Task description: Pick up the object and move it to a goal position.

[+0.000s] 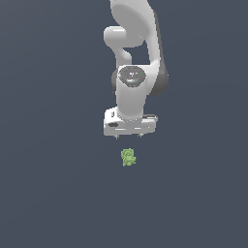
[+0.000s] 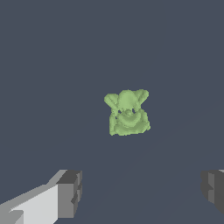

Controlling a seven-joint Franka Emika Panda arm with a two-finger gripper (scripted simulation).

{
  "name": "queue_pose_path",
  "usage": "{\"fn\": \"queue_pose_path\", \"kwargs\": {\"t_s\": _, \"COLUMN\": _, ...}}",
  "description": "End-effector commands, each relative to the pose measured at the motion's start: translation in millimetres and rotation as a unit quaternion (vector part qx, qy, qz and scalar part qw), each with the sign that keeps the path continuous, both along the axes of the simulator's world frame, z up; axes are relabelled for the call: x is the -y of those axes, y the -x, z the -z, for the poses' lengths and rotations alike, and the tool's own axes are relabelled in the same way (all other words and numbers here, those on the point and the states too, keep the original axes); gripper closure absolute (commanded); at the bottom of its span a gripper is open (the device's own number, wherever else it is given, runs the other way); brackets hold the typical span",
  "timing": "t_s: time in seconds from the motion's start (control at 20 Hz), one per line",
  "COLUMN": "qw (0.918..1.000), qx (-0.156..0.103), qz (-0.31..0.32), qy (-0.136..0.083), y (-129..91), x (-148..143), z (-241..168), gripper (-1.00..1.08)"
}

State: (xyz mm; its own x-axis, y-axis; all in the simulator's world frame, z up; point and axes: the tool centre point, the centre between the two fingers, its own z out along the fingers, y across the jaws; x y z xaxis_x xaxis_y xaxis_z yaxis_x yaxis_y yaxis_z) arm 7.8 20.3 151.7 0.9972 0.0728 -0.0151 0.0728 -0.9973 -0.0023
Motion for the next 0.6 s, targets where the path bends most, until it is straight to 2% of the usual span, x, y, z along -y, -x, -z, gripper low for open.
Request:
{"fn": "queue_pose_path", "kwargs": {"t_s": 0.0, "qw": 0.9999, "qx": 0.001, "qz": -0.011, "qy": 0.0, "y": -8, "x": 0, "z": 9, "gripper": -0.92}}
{"fn": "queue_pose_path", "kwargs": {"t_s": 0.55, "qw": 0.9981, "qx": 0.007, "qz": -0.061, "qy": 0.0, "y": -40, "x": 0, "z": 54, "gripper": -0.92}}
